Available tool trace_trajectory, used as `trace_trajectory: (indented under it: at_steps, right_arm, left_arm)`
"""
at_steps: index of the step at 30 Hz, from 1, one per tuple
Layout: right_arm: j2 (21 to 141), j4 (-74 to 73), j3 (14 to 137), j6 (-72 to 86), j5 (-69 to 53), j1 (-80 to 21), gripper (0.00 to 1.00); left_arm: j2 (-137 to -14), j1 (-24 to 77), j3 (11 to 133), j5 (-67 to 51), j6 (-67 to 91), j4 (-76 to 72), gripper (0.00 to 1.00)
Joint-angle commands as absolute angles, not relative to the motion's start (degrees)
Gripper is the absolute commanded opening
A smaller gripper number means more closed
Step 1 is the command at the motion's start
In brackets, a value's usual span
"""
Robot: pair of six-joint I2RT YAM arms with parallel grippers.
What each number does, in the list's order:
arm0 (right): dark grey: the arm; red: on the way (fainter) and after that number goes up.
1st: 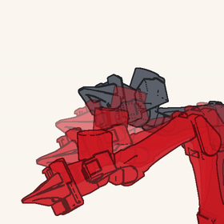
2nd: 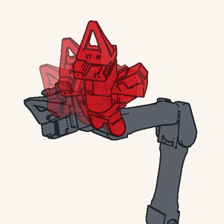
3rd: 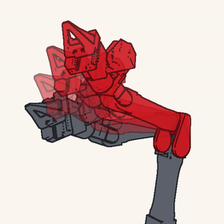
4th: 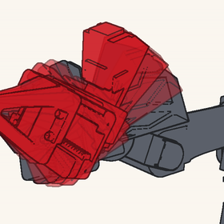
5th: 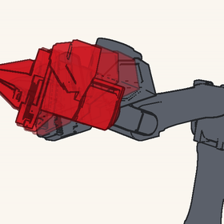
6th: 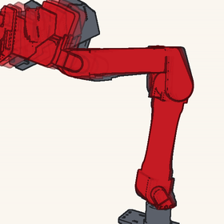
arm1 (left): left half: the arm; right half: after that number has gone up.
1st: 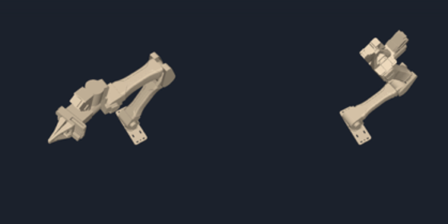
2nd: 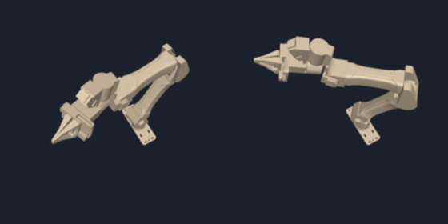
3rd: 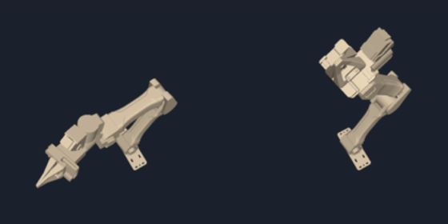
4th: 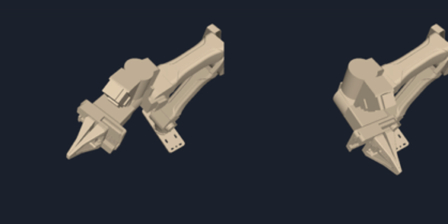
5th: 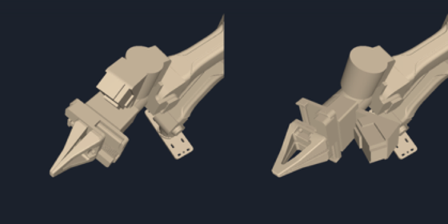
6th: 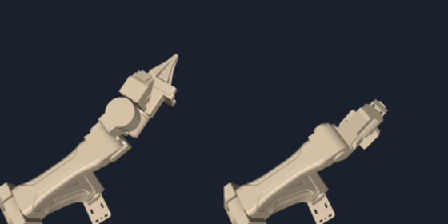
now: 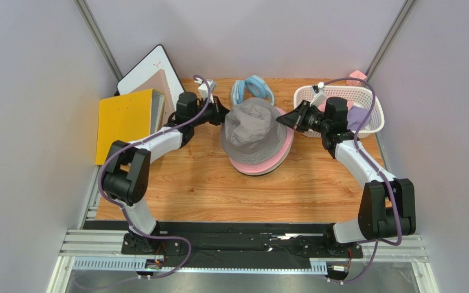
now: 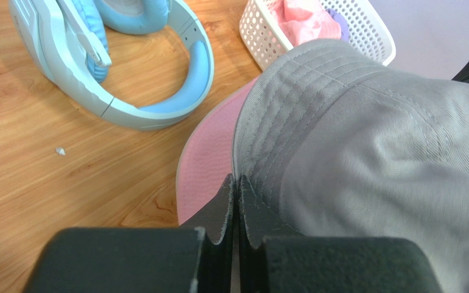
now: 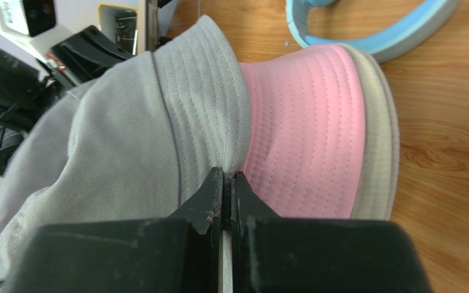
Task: Stack the hats
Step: Stack the hat on the hat.
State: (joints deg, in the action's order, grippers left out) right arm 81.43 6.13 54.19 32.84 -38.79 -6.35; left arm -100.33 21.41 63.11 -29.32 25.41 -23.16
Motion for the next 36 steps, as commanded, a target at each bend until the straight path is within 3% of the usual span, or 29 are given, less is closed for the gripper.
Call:
trace_trajectory:
  at_steps: [1,2,4,5,7,8,11,16,21,27,32,36]
  right_arm:
    - [80.07,0.26,50.46,28.65,-32.26,-6.15,0.0]
    - [79.72,0.26,50.1,28.65,-32.08,-6.15,0.0]
    - [78.84,0.35,49.48,28.91,-31.9,-6.15,0.0]
    - [78.58,0.35,49.4,29.0,-31.9,-6.24,0.0]
    - [77.53,0.26,49.31,29.0,-31.91,-6.59,0.0]
    - [77.17,0.26,49.39,29.0,-31.73,-6.68,0.0]
    - [76.03,-1.93,49.57,28.48,-30.94,-6.94,0.0]
    - [74.88,-3.07,49.13,28.39,-29.71,-6.94,0.0]
    - [73.83,-3.08,48.52,28.74,-29.18,-7.12,0.0]
    - [72.78,-3.16,48.43,29.53,-28.92,-7.65,0.0]
    - [71.98,-4.13,48.43,29.44,-28.39,-8.17,0.0]
    - [71.63,-4.75,48.43,29.18,-27.51,-8.44,0.0]
  left_arm:
    - [-101.08,21.8,61.52,-28.3,26.01,-24.7,0.0]
    - [-100.73,21.8,61.18,-27.95,26.02,-24.7,0.02]
    - [-99.15,21.8,60.56,-26.81,27.15,-24.7,0.18]
    - [-97.4,21.8,59.77,-26.28,27.51,-24.52,0.4]
    - [-94.94,21.71,58.46,-23.49,28.65,-23.91,0.59]
    - [-92.14,21.62,56.71,-22.6,28.83,-23.82,0.74]
    - [-86.16,20.83,53.71,-16.89,30.23,-20.4,0.83]
    - [-77.01,18.72,45.47,-12.04,35.06,-18.1,0.88]
    - [-71.63,18.72,36.58,-22.04,39.45,-30.44,0.86]
    - [-75.84,18.9,28.31,-34.62,42.89,-50.75,0.85]
    - [-79.18,18.98,26.98,-36.21,44.55,-53.52,0.85]
    - [-83.84,19.51,26.02,-37.7,48.86,-64.29,0.84]
